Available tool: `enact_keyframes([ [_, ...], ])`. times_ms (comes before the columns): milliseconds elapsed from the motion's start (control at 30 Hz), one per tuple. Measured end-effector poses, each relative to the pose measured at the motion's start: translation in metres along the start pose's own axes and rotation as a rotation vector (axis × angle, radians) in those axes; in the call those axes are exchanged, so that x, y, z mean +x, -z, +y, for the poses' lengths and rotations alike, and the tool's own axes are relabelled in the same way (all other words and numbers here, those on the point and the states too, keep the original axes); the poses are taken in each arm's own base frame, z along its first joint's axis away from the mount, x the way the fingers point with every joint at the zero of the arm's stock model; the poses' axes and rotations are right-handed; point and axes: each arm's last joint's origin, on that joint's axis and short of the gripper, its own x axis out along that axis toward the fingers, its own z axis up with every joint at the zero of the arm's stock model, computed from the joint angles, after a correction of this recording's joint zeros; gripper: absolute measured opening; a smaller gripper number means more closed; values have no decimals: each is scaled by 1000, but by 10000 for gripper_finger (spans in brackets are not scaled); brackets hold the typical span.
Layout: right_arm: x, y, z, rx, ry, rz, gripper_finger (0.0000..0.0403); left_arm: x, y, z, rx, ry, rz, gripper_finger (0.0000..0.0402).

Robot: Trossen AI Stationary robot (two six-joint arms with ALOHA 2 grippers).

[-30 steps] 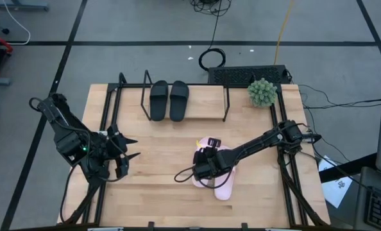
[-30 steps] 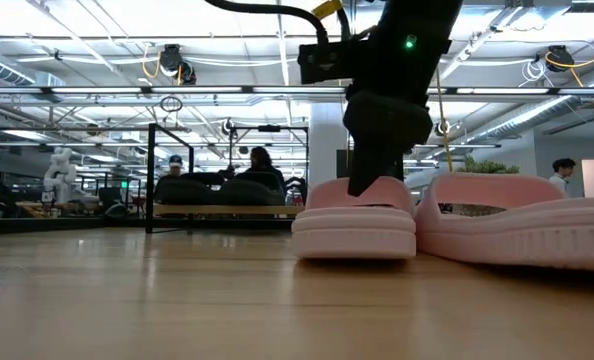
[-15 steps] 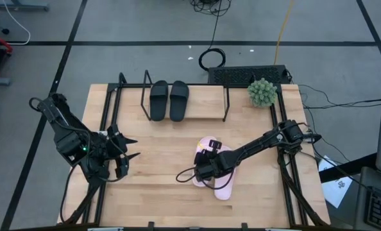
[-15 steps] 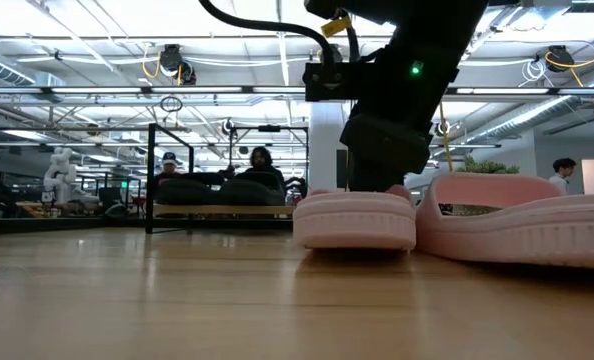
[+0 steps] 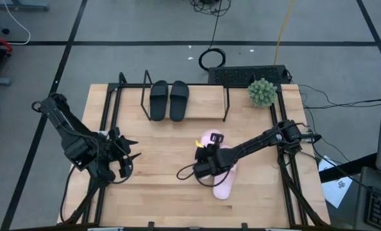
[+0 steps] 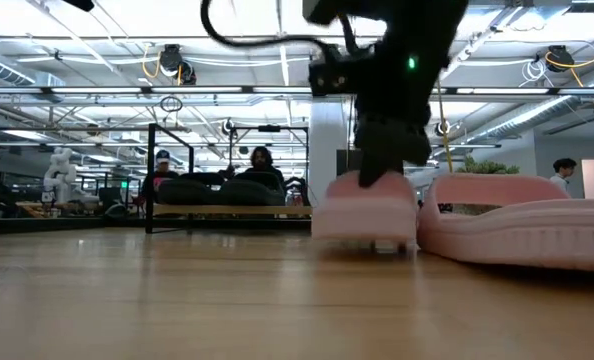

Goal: Pick and place slides into the shelf
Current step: Put the left pink slipper on the shelf

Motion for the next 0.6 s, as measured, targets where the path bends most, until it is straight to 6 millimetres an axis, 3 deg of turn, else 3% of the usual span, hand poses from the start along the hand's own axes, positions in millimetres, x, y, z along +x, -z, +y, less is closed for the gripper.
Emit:
enact_keyframes([
  [200,-35,-32,-17,-97,22,-101,1,0,0,0,-1,-5,-8,214],
  [367,-59,-54,-42,-128,127,-173,1,0,0,1,7,-24,-25,214],
  [600,-54,-76,-83,-222,188,-150,0,5,-4,5,-4,-64,-31,214],
])
